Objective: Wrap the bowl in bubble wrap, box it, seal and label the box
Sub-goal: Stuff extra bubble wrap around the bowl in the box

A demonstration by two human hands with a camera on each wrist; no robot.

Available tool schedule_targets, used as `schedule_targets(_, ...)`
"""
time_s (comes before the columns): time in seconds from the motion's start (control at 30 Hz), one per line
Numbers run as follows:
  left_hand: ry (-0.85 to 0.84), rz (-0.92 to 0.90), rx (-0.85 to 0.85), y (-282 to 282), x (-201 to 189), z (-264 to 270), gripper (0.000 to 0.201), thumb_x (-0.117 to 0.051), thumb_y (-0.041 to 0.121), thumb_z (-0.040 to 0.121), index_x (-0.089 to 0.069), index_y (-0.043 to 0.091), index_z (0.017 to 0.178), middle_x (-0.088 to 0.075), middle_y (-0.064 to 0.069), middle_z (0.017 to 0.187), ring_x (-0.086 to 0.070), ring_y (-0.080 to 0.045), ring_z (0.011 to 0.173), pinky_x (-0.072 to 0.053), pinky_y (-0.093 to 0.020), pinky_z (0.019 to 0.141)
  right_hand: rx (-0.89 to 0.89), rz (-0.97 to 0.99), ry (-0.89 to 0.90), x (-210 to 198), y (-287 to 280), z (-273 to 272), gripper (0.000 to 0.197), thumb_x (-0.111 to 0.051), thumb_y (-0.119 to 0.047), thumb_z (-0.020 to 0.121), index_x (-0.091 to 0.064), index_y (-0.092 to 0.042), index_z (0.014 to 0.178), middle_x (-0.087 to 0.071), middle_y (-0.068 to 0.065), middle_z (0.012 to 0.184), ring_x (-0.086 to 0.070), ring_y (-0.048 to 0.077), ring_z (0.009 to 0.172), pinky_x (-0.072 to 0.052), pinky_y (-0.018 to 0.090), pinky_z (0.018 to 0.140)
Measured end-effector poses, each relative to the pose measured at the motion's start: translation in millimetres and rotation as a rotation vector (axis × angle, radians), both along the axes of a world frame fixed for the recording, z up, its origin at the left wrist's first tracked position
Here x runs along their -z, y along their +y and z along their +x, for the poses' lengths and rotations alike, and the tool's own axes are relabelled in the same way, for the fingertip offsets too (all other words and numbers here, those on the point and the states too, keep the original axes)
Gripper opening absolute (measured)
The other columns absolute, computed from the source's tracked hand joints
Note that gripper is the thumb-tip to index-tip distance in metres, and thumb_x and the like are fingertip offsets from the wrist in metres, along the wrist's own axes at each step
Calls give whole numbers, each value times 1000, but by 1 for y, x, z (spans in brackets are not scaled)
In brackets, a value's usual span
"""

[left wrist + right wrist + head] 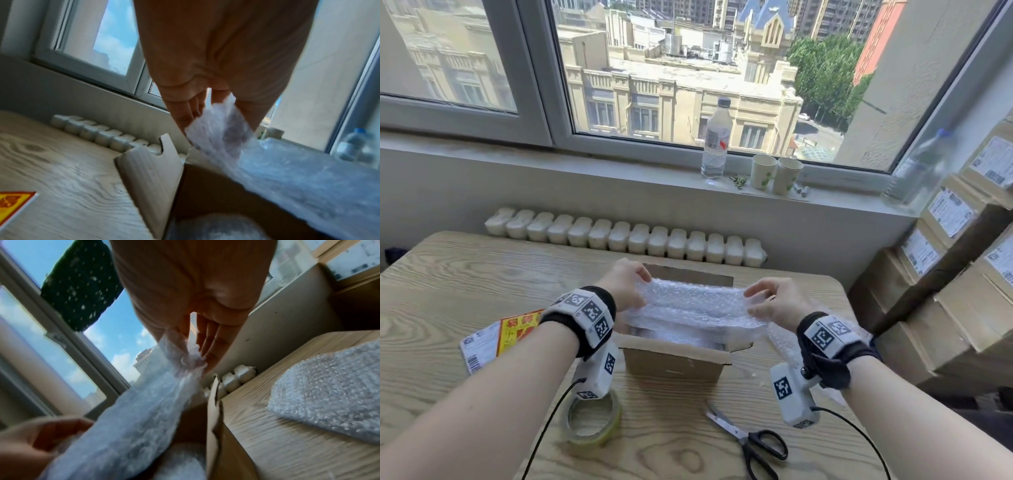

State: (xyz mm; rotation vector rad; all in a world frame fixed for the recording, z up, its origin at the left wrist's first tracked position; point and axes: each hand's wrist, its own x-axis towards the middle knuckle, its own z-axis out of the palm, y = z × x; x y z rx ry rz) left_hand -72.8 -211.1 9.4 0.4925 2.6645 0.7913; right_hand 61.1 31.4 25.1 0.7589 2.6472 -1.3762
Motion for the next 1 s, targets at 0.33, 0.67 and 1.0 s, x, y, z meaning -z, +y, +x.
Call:
schedule_targets(0.33,165,-352,219,-4,30,-3,41,-57,-2,81,-55,17,118,-43,0,120,-49,-14,89,-44,-22,73,-132,451,-54,30,-34,-13,29,-53,-8,90,-68,-15,114,-62,2,115,-63,19,103,-52,29,90)
schedule_targets(0.67,510,-685,585,11,37,-9,28,-53,8,84,-61,15,109,-38,-5,123,-37,-22,117,-34,-31,93,-405,941,-104,44,-50,-30,13,-63,-3,78,-70,-11,85,-49,2,98,-48,19,91,-46,27,71)
schedule_targets(1.0,284,-791,726,28,47,-15,17,-62,18,84,-69,12,98,-69,-6,102,-65,-24,97,-50,-32,75,-678,1028,-424,66,-69,-57,24,-48,-3,88,-65,-8,103,-63,11,110,-54,29,106,-42,34,85)
